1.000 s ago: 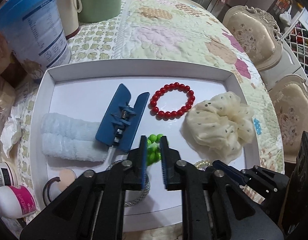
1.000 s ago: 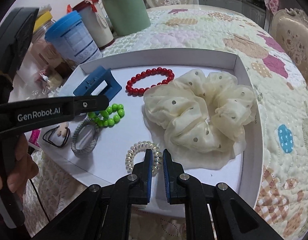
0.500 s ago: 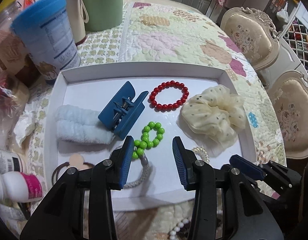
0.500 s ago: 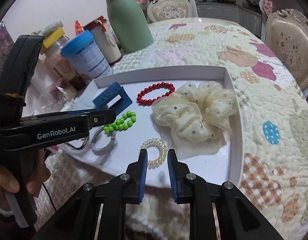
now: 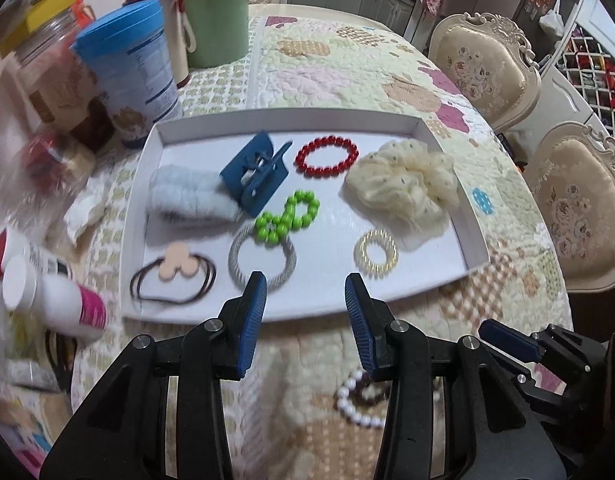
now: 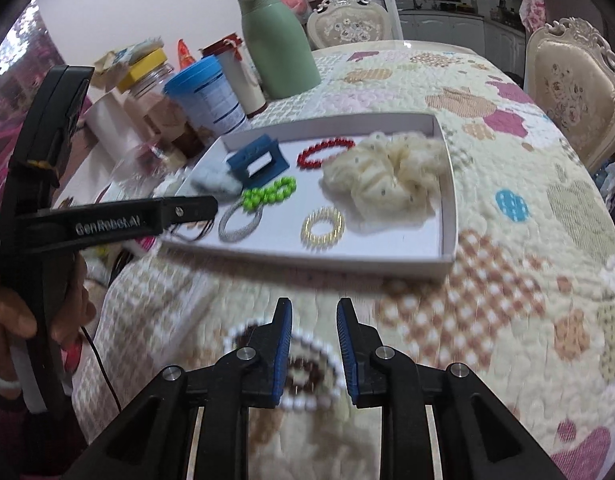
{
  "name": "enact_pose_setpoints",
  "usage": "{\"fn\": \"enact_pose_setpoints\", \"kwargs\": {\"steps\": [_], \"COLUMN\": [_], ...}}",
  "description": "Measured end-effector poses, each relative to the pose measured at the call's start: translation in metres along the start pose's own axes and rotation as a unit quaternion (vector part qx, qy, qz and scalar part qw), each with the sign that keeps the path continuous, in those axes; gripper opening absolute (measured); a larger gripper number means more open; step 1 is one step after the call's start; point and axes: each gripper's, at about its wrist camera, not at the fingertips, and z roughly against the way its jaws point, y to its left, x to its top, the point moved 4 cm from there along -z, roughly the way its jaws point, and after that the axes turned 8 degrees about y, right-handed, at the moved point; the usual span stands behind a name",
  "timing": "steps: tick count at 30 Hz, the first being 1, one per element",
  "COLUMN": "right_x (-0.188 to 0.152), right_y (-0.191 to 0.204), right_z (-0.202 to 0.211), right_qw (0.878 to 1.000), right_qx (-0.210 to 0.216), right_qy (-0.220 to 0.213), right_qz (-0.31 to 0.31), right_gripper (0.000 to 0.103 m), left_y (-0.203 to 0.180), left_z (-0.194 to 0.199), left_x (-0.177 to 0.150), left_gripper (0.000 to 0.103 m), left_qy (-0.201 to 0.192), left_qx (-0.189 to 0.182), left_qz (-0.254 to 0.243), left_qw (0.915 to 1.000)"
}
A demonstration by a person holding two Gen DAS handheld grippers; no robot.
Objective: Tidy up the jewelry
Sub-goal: 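Withdraw both tools over the white pearl and brown bead bracelets, then grasp the white pearl bracelet with left tool while right tool grasps the brown bead bracelet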
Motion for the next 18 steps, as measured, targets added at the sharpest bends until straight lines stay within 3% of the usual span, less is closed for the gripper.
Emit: {"fn": "enact_pose_setpoints", "kwargs": {"steps": [9, 18], "right_x": [-0.043, -0.028], "right_y": [0.006, 0.033], "right_z": [-0.001, -0.038], "right_qw": [1.000, 0.997], "right_qx": [0.013, 0.020], "right_qy": [0.017, 0.033], "right_qz": [0.009, 0.062], "right_gripper": [0.021, 0.021], "left_y": [0.005, 0.016], "left_z": [0.005, -0.001], "left_x": [-0.047, -0.076], "left_gripper": [0.041, 0.041], "left_qy": [0.018, 0.038], "left_qx": [-0.001, 0.000], "left_qz": [0.013, 0.031], "left_qw": [0.9998, 0.9988]}}
